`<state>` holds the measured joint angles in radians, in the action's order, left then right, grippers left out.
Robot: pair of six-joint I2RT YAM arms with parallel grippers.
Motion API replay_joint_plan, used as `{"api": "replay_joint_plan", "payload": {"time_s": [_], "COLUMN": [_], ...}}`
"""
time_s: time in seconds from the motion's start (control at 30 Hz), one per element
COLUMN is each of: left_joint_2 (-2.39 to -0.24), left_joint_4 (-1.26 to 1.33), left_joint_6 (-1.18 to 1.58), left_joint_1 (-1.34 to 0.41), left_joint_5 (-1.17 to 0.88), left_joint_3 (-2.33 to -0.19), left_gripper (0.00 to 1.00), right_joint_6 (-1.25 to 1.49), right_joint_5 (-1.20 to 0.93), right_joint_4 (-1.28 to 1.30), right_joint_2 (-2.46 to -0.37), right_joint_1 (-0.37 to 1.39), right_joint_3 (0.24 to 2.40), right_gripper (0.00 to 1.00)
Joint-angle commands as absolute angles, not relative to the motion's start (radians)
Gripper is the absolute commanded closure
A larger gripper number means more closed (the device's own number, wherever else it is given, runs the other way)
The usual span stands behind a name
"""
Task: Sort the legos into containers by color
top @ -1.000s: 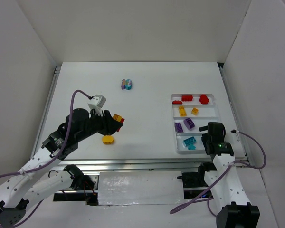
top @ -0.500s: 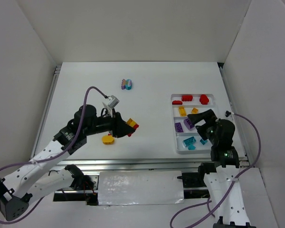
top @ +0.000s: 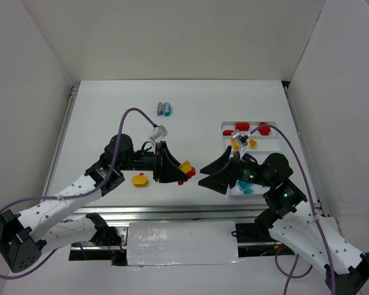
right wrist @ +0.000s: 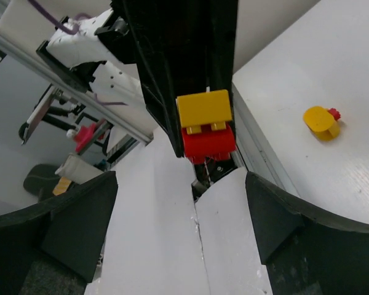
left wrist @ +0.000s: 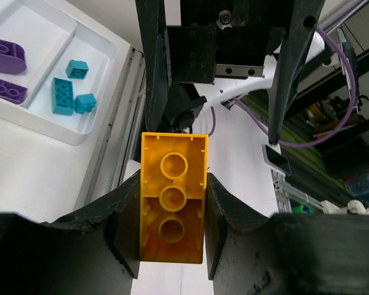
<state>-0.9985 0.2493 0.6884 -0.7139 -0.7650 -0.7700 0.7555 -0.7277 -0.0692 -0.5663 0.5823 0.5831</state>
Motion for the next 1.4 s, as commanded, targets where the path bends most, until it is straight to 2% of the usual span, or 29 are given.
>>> {"api": "replay_joint_plan", "payload": {"time_s": [0.0,0.2,0.5,0.57,0.67,0.7,0.73,0.8,0.83,0.87,0.9,1.0,1.07,1.17,1.27,1.3,1.37], "left_joint_2": [-1.018,-1.02,-1.003,-1.0,-0.994,-0.993,-0.992,-0.992,-0.991,-0.988,-0.985,-0.97,-0.954,-0.93,-0.922,-0.925,-0.934], "left_joint_4": [0.339,0.339,0.373,0.368,0.347,0.348,0.35,0.353,0.351,0.338,0.325,0.255,0.218,0.187,0.212,0.216,0.227], "left_joint_6": [0.703,0.706,0.726,0.726,0.719,0.721,0.724,0.727,0.726,0.721,0.715,0.68,0.649,0.627,0.634,0.637,0.638], "left_joint_1": [-0.735,-0.742,-0.745,-0.744,-0.744,-0.744,-0.744,-0.745,-0.746,-0.744,-0.745,-0.744,-0.744,-0.744,-0.744,-0.744,-0.745], "left_joint_5": [-0.81,-0.816,-0.851,-0.845,-0.831,-0.831,-0.831,-0.828,-0.824,-0.819,-0.799,-0.747,-0.723,-0.701,-0.718,-0.721,-0.735], "left_joint_3": [-0.792,-0.795,-0.787,-0.788,-0.796,-0.796,-0.796,-0.799,-0.799,-0.802,-0.804,-0.819,-0.833,-0.836,-0.828,-0.825,-0.827], "left_gripper": [1.0,1.0,1.0,1.0,1.0,1.0,0.99,0.88,0.68,0.55,0.3,0.09,0.09,0.13,0.25,0.38,0.44], "right_joint_6": [0.695,0.666,0.627,0.617,0.607,0.612,0.618,0.609,0.606,0.603,0.591,0.562,0.539,0.532,0.535,0.537,0.545], "right_joint_5": [-0.64,-0.574,-0.54,-0.551,-0.613,-0.624,-0.617,-0.621,-0.626,-0.632,-0.635,-0.624,-0.618,-0.623,-0.632,-0.637,-0.638], "right_joint_4": [-0.199,-0.229,-0.264,-0.291,-0.363,-0.382,-0.388,-0.388,-0.388,-0.387,-0.384,-0.341,-0.302,-0.287,-0.288,-0.294,-0.296], "right_joint_2": [-0.604,-0.661,-0.658,-0.643,-0.627,-0.624,-0.623,-0.623,-0.623,-0.624,-0.624,-0.623,-0.617,-0.612,-0.618,-0.621,-0.633], "right_joint_1": [0.667,0.735,0.747,0.747,0.747,0.747,0.747,0.747,0.747,0.747,0.747,0.747,0.746,0.746,0.746,0.744,0.747], "right_joint_3": [0.614,0.632,0.611,0.589,0.549,0.54,0.529,0.525,0.525,0.525,0.526,0.538,0.546,0.551,0.554,0.555,0.56], "right_gripper": [0.09,0.23,0.58,0.59,0.65,1.0,1.0,1.0,1.0,1.0,1.0,1.0,1.0,1.0,1.0,1.0,1.0]}}
